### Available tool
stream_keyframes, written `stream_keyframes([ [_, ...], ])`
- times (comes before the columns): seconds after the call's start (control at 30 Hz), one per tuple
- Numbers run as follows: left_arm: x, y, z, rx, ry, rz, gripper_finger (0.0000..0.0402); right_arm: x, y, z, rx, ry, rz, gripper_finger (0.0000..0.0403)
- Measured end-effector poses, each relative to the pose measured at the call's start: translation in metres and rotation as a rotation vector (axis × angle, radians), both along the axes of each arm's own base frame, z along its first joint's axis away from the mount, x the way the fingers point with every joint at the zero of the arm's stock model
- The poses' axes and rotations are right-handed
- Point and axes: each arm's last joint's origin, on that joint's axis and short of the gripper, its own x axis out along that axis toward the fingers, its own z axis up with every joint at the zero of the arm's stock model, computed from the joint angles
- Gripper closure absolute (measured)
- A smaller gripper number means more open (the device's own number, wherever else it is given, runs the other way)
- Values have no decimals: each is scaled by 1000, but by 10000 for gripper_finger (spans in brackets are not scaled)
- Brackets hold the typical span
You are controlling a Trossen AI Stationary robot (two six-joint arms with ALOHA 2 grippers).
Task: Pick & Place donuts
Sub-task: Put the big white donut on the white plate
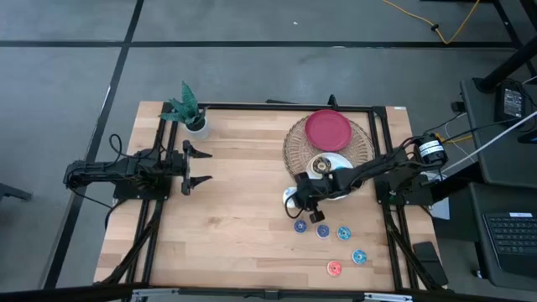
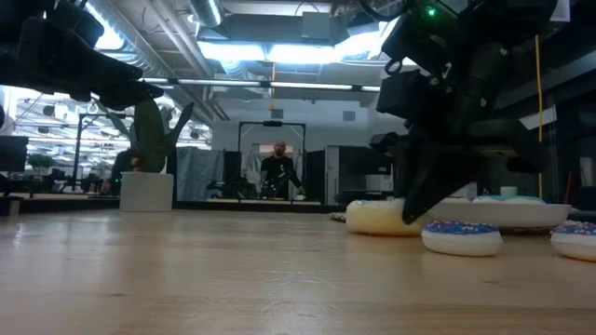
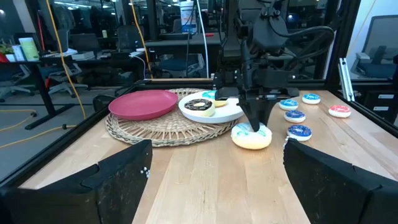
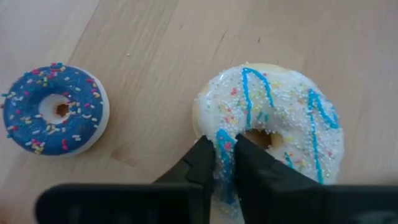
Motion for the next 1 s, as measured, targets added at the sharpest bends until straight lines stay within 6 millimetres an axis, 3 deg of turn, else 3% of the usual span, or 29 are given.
stream_keyframes([
  [0.43, 0, 0, 0, 0, 0, -1, 48, 38, 7, 60, -51, -108, 99, 363],
  [0.7, 0, 0, 0, 0, 0, -1, 48, 58, 12, 116, -137, -202, 226, 365],
  [1.0, 0, 0, 0, 0, 0, -1, 48, 64, 17, 172, -116, -254, 318, 368],
])
